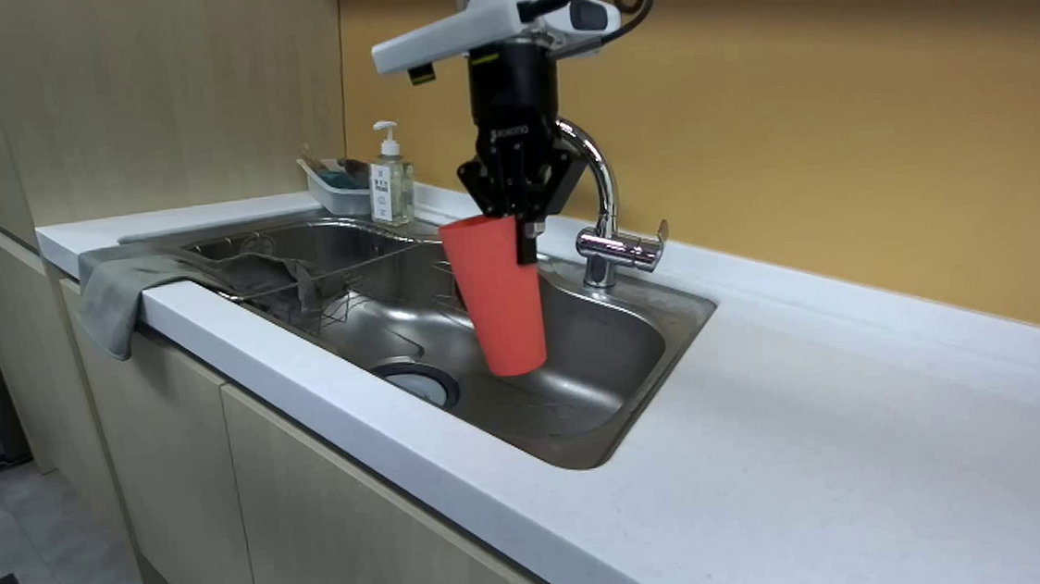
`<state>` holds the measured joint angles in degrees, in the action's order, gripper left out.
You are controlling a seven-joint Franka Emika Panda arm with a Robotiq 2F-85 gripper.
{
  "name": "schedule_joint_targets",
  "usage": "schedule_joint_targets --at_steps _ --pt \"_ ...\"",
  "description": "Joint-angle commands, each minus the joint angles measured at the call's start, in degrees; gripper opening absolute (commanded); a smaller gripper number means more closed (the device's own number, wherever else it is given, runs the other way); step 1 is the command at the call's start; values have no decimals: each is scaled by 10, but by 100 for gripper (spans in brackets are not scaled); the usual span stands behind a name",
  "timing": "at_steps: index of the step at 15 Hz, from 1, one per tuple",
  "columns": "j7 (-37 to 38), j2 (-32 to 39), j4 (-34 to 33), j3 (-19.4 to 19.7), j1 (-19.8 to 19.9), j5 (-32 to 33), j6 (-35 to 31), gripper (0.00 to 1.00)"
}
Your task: Pick the orange cup from the sink and put it on the kitchen counter
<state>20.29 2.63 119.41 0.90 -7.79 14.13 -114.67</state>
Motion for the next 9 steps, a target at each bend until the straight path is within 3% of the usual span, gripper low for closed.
schedule_joint_targets --at_steps 1,3,4,9 --pt "18 -19 -13 8 44 -40 3 1" --pt "7 -27 -10 19 72 -76 -1 1" --pt "0 -21 -4 5 62 -49 -3 4" --pt "9 -13 -12 17 85 -66 -8 1"
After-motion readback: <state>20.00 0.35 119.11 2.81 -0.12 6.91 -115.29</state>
